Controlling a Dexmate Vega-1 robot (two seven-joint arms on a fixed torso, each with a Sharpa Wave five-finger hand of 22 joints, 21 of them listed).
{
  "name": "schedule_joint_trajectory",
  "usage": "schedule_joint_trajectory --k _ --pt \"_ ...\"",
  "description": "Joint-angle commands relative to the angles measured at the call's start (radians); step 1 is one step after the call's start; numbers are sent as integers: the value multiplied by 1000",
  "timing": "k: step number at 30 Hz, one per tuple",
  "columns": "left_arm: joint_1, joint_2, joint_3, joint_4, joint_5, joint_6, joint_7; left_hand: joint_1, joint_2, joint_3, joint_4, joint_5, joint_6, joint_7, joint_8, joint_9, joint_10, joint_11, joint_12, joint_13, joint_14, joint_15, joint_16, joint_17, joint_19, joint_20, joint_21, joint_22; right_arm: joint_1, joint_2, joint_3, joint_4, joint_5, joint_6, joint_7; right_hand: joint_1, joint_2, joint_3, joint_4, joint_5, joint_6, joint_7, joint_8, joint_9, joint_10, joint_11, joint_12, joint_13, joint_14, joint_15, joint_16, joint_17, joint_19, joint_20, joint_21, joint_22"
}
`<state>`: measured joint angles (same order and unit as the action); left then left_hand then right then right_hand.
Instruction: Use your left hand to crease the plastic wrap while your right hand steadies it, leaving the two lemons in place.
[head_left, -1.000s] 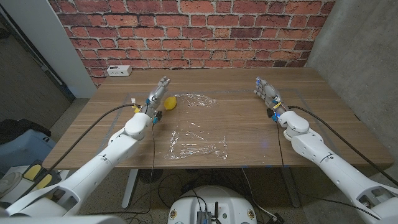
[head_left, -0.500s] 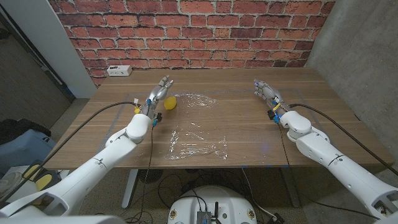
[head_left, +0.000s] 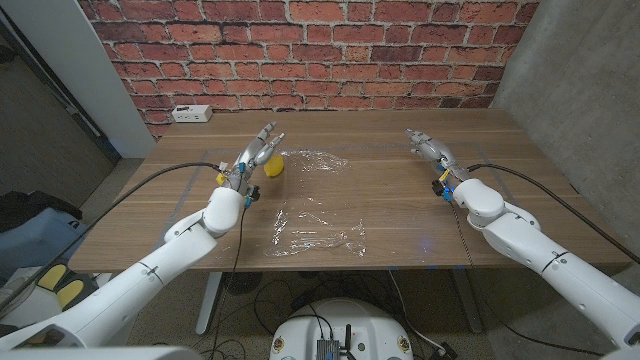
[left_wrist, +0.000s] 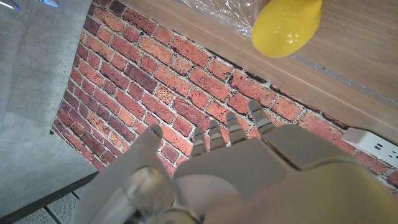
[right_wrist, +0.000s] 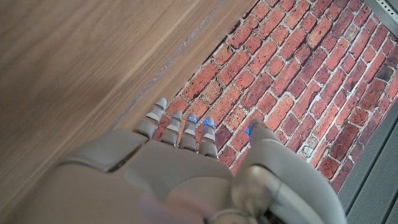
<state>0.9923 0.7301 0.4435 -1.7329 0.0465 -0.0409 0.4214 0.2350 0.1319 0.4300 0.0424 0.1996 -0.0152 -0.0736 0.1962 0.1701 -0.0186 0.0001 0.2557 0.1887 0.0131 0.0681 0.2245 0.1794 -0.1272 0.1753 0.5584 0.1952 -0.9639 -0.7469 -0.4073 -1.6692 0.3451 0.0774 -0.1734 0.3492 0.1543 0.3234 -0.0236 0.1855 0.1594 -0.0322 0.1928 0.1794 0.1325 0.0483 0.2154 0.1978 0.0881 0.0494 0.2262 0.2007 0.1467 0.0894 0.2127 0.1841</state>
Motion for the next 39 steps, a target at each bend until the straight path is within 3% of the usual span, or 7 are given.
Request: schedule_joint_trajectory --k 1,22,39 --pt "63 40 -12 -99 89 51 31 14 -1 3 -8 -3 12 -5 6 5 6 1 6 5 -1 4 -1 4 -5 8 -3 4 -53 -59 10 -110 -77 -61 -46 14 3 5 -10 2 8 2 11 4 9 2 6 5 9 -5 8 4 2 4 3 2" --pt "155 75 -30 -214 211 100 68 19 -3 8 -16 -6 25 -8 5 6 16 -2 4 6 0 0 -7 5 -8 11 -6 4 -143 -146 38 -275 -201 -166 -101 21 5 9 -17 2 24 1 12 4 23 -3 8 6 14 -11 11 7 4 5 3 2" --pt "214 89 -48 -274 282 118 85 22 -5 13 -24 -9 40 -11 3 6 23 -4 1 6 5 -4 -11 5 -7 12 -9 4 -202 -189 60 -386 -269 -259 -124 26 5 12 -24 3 37 -2 12 5 37 -5 10 7 22 -15 14 9 7 5 4 2"
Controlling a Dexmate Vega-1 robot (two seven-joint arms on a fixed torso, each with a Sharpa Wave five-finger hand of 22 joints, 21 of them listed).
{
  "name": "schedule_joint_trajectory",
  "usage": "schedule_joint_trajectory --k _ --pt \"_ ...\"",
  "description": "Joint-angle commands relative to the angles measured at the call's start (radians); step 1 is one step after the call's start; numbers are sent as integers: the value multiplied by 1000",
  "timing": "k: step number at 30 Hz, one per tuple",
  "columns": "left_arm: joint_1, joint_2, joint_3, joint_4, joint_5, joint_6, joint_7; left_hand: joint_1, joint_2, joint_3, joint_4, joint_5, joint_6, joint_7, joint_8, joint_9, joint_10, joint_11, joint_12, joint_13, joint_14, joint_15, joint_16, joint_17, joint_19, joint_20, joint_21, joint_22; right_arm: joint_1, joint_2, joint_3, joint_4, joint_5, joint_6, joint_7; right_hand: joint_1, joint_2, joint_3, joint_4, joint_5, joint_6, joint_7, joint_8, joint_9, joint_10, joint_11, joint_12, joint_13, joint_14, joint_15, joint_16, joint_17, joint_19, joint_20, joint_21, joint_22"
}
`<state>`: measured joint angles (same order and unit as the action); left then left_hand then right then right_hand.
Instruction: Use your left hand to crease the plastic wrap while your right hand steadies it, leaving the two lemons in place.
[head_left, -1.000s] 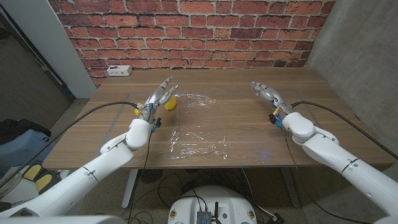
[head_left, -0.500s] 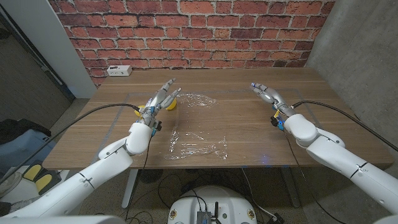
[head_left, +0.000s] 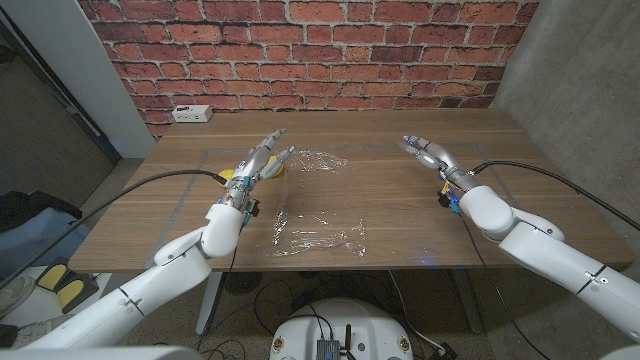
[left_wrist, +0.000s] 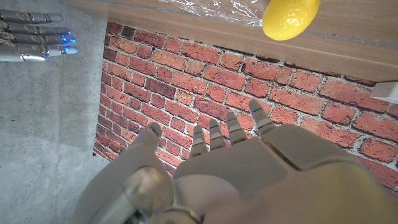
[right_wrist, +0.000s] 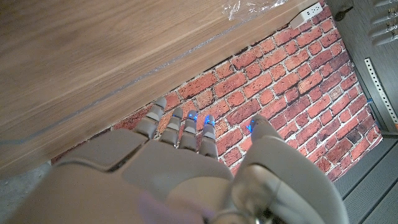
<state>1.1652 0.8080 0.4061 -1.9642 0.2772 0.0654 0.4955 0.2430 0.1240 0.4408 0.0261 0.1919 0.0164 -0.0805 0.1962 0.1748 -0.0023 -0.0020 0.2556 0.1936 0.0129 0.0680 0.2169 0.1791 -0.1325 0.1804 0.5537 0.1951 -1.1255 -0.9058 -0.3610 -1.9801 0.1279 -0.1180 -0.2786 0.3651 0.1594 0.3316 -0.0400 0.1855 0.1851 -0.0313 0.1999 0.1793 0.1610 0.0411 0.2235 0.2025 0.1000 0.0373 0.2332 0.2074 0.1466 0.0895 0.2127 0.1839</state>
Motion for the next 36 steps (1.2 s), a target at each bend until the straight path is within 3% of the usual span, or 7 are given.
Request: schedule_joint_trajectory --k 1,23,36 --pt "44 12 -12 -47 55 16 10 15 2 2 -8 -2 9 -3 3 1 8 -2 2 1 5 -3 -4 5 -2 7 -4 4 -45 -32 15 -80 -55 -68 -20 10 0 4 -8 3 11 -3 5 5 10 0 2 2 11 -3 7 2 7 5 4 2" --pt "140 33 -57 -131 99 65 13 19 1 10 -21 -5 23 -3 -1 2 25 -5 -2 2 12 -6 -10 6 -1 9 -9 4 -119 -58 34 -174 -135 -120 -49 16 1 8 -15 4 27 -2 6 5 28 0 5 3 18 -9 10 4 13 3 6 2" --pt "227 45 -88 -191 119 97 25 19 0 12 -25 -6 34 0 0 2 31 -2 -4 3 13 -4 -11 6 -4 10 -12 4 -170 -81 45 -232 -188 -152 -57 19 1 9 -18 4 32 -3 5 5 33 -1 5 3 21 -12 11 4 14 3 6 2"
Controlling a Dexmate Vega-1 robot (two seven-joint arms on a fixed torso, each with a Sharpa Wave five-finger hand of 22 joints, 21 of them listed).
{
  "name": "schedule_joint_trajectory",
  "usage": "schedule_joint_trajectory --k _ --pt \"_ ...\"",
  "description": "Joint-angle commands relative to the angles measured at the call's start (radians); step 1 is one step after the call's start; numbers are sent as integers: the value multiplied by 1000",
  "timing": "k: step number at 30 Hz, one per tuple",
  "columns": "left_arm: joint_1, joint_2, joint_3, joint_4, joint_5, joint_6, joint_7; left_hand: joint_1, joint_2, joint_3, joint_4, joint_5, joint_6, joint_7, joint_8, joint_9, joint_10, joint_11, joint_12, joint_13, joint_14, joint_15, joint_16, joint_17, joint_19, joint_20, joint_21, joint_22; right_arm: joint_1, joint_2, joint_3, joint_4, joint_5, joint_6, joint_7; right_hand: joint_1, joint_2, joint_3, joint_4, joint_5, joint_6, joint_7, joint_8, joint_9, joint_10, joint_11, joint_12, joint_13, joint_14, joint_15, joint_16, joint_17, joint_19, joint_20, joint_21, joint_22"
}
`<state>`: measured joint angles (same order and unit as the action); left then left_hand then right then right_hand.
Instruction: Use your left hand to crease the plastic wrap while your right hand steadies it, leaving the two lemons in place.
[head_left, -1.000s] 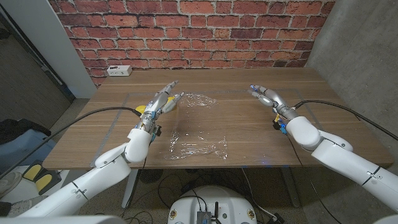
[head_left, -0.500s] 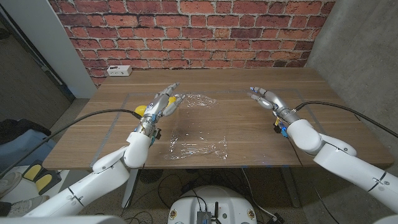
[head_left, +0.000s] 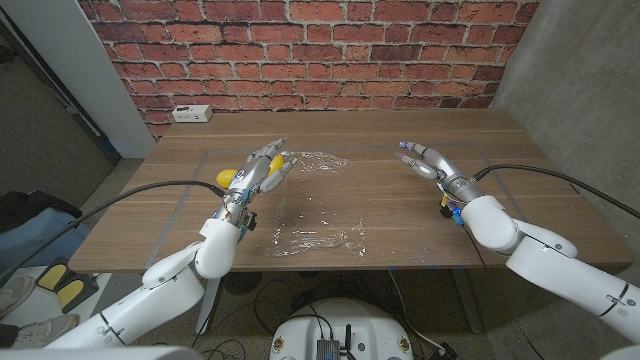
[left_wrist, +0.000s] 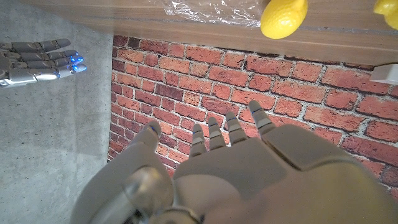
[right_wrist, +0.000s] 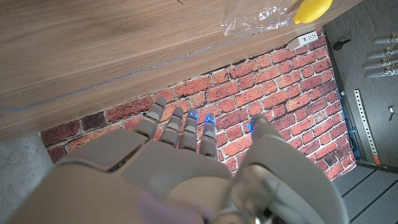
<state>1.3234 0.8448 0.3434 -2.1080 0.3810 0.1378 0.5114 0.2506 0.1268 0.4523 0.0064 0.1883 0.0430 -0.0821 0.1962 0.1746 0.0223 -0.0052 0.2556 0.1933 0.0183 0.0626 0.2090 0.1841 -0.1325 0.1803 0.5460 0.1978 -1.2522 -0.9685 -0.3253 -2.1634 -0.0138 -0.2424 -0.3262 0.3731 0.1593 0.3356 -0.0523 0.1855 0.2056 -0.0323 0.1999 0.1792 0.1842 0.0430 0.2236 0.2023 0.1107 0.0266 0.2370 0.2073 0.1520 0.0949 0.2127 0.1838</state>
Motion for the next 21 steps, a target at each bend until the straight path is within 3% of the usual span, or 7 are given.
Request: schedule_joint_trajectory --k 1,21 --pt "75 9 -26 -51 18 26 11 11 -3 1 -5 -3 8 2 0 2 7 1 -4 3 8 1 -3 1 -4 10 -5 1 -47 -21 10 -54 -51 -33 -8 11 1 5 -6 4 12 -2 5 6 11 -3 5 3 11 -2 7 5 9 -3 6 2" --pt "198 -2 -72 -105 33 49 43 11 -8 5 -16 -5 40 5 4 3 20 -5 -7 4 6 -1 -8 1 -9 7 -12 2 -108 -49 21 -146 -106 -128 1 21 13 15 -11 6 39 -1 10 6 25 -11 5 4 19 -15 10 6 20 -13 9 1"
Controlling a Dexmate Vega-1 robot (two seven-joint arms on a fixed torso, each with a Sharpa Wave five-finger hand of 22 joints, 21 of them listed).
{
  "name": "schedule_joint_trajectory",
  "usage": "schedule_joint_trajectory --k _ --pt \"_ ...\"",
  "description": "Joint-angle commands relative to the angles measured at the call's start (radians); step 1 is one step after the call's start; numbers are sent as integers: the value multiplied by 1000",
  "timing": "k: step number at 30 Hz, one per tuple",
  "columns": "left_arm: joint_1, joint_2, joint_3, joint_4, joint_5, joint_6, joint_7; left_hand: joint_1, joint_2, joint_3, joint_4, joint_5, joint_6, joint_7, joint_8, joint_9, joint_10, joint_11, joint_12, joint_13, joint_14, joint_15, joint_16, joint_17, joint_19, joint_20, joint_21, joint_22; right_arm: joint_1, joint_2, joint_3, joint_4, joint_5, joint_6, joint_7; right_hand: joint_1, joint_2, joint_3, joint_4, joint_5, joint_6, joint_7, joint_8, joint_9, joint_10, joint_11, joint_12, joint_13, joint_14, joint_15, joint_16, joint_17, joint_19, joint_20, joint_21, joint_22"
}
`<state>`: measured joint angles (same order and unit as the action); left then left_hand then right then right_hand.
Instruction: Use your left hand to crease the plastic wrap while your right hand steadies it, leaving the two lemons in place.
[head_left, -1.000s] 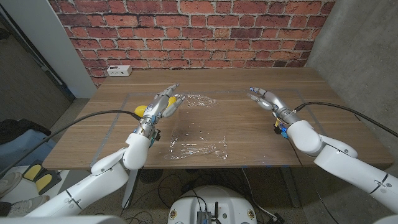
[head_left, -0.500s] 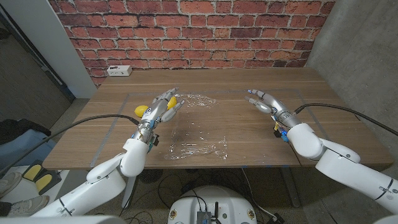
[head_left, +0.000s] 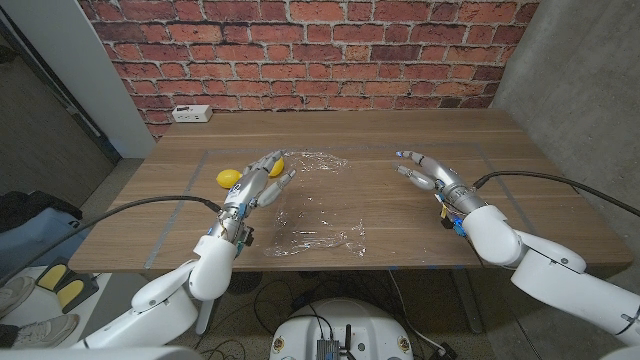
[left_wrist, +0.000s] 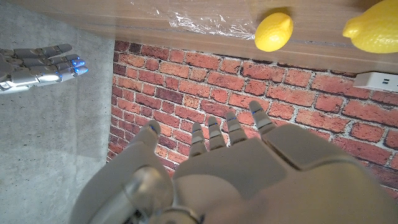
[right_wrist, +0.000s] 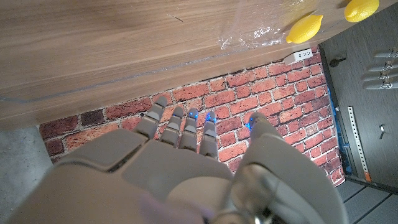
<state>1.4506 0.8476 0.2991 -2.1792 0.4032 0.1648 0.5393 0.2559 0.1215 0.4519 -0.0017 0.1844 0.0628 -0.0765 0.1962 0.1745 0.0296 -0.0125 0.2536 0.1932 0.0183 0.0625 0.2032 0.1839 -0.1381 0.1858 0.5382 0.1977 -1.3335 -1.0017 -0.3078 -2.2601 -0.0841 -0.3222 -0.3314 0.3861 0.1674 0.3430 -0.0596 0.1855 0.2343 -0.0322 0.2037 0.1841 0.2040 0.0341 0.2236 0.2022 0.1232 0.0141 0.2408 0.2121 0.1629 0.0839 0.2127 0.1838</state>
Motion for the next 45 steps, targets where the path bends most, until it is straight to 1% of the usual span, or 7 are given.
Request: schedule_joint_trajectory --k 1,9,12,21,37,42,45 --pt "80 -7 -33 -39 11 26 19 7 -4 6 -10 -1 31 0 7 3 18 1 -4 4 6 -2 -2 1 -3 2 -4 2 -27 -19 3 -52 -35 -49 11 9 5 9 -5 6 12 0 6 1 5 -2 5 4 7 -3 6 1 10 -2 9 1" --pt "134 -6 -62 -77 22 75 8 13 -2 12 -20 -2 67 5 13 3 57 4 6 4 16 2 0 1 -2 4 -7 2 -25 -20 -14 -67 -54 -70 24 15 -2 10 -12 5 35 -1 12 1 15 -3 6 4 14 -7 8 0 16 1 10 1" --pt "148 -1 -66 -92 31 96 -3 19 0 17 -27 -2 77 7 12 3 78 4 11 4 23 -1 1 0 -3 5 -9 2 -33 -27 -20 -81 -75 -89 19 35 -3 20 -27 8 47 -3 13 1 22 -11 6 4 29 -14 10 -4 24 -1 13 1" --pt "191 12 -74 -136 83 152 -12 49 -9 29 -61 -4 107 1 15 4 111 -5 15 4 40 -13 2 -2 12 4 -8 1 -67 -45 -27 -117 -122 -124 5 83 -9 40 -65 13 79 -6 17 2 44 -29 7 4 52 -33 11 -10 49 -3 19 1" --pt "236 46 -66 -213 199 290 -69 92 -32 38 -115 -7 174 12 24 6 123 -28 8 5 42 -24 -3 -4 27 9 -12 -1 -150 -71 -18 -171 -185 -187 -19 150 -11 63 -102 15 134 -15 24 4 74 -50 8 3 93 -62 21 -11 89 -14 29 2" --pt "239 59 -58 -225 228 317 -89 117 -56 36 -145 -8 201 3 25 7 126 -37 1 5 45 -31 -4 -4 48 10 -12 -3 -180 -92 -8 -189 -193 -208 -10 179 -17 68 -111 13 154 -10 25 4 91 -43 9 3 107 -61 23 -11 103 -6 33 2" --pt "240 69 -47 -233 259 342 -100 123 -60 36 -150 -7 205 1 23 8 126 -40 0 5 46 -32 -5 -4 55 9 -11 -4 -184 -85 -18 -189 -206 -212 -20 187 -19 68 -111 12 165 -8 27 5 96 -44 9 3 110 -63 24 -10 107 -7 33 3"
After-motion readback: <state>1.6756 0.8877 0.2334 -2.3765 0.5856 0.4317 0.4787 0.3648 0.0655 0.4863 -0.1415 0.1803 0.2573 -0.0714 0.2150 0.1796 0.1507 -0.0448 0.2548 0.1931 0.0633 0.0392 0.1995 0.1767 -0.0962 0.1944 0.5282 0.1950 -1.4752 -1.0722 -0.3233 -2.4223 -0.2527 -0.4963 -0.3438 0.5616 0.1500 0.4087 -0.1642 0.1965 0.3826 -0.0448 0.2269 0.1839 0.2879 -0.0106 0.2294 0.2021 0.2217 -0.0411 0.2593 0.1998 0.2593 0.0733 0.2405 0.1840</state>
